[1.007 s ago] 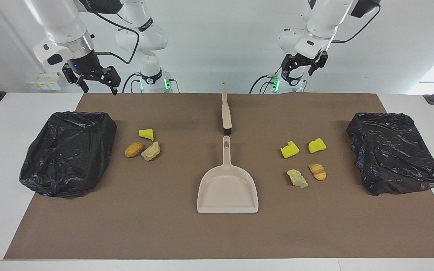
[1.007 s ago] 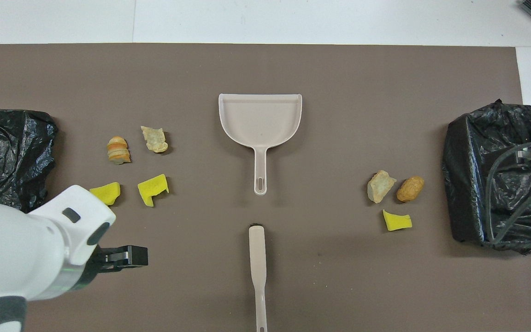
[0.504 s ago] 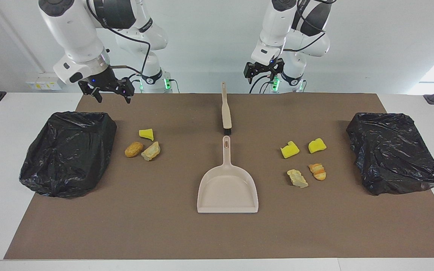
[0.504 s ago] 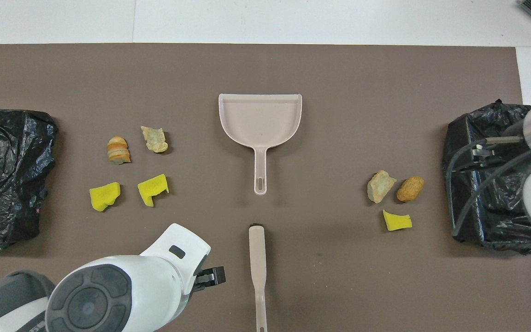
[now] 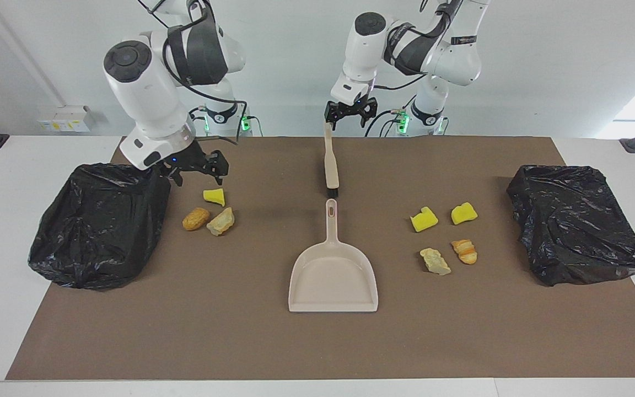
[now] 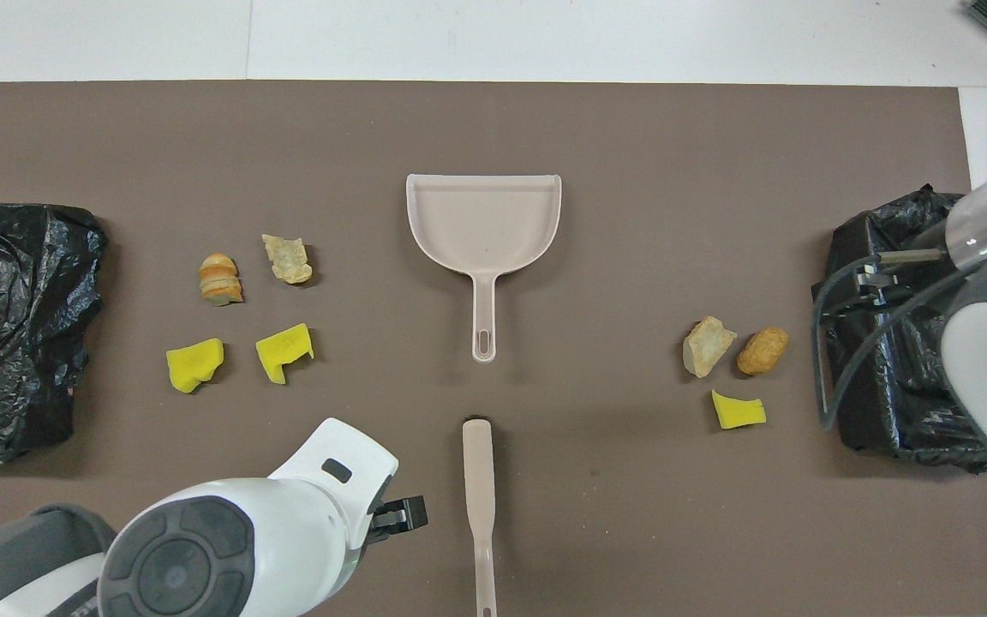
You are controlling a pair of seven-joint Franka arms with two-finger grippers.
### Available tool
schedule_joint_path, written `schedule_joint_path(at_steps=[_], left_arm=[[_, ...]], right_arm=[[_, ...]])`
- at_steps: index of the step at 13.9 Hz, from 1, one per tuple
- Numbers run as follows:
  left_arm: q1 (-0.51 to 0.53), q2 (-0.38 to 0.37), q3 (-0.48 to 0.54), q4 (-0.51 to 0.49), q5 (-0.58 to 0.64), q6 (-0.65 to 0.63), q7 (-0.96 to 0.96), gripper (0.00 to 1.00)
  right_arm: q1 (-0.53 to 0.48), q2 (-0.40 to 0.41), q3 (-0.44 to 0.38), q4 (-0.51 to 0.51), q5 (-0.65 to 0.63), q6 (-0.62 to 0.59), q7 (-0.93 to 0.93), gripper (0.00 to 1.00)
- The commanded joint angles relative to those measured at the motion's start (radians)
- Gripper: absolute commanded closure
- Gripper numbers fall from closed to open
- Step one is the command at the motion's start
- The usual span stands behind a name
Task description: Sweep and dump trash in bin
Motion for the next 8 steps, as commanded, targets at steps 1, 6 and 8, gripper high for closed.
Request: schedule_joint_path(at_steps=[1,6,8], left_arm=[[-0.06,0.099,0.018,0.001,-0.009,0.09,-0.018,0.0],[-0.107,0.122,0.018,-0.04,-0.01,0.143,-0.019,0.0],[-0.14,0.122,0.018,-0.053,-0.01,0.153,-0.045,0.0]], right_arm=[[0.036,0.052,0.004,0.013,0.013,0.071,0.049,0.0],[0.062,0.083,0.004,-0.01,0.009,0.124,0.078,0.0],[0.062,0.078,0.004,-0.019,0.009,0.124,0.078,0.0]])
